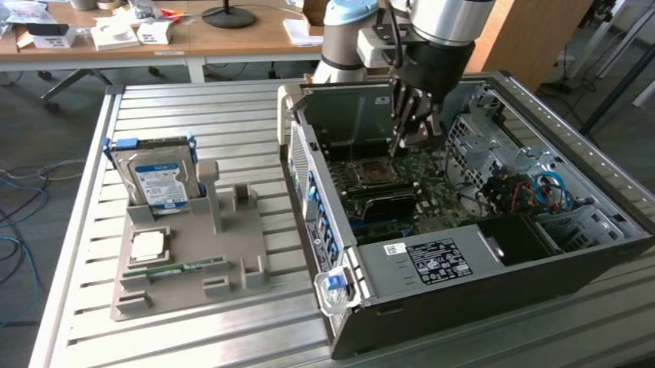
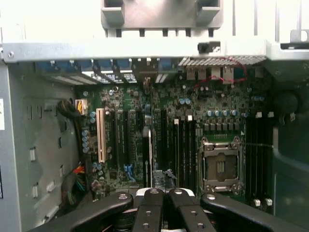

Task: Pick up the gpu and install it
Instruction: 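Press down on the gpu until it lock into place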

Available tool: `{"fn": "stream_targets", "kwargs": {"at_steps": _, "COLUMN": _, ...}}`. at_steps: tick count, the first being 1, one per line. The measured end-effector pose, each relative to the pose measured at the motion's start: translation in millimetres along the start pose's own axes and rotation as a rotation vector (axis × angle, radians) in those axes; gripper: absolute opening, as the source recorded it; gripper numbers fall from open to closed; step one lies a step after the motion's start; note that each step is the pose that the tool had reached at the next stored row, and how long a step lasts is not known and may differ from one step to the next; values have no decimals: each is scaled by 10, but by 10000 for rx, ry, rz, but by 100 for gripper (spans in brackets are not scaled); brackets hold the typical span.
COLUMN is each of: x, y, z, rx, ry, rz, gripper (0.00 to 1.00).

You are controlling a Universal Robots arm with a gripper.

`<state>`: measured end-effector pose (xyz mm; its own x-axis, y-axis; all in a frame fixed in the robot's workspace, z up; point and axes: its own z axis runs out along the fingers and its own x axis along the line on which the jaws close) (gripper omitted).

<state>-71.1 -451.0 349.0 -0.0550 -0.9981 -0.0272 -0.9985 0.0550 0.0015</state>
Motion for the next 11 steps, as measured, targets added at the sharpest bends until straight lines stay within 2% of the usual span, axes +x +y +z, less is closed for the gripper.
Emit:
{"fn": "stream_targets", "kwargs": {"at_steps": 5, "x": -5, "y": -106, "z": 0, "rx": 0, "ry": 0, "rz": 0, "gripper": 11}}
{"fn": "stream_targets", "kwargs": {"at_steps": 11, "x": -6, "y": -114, "z": 0, "rx": 1, "ry": -1, "rz": 1, "gripper": 11}}
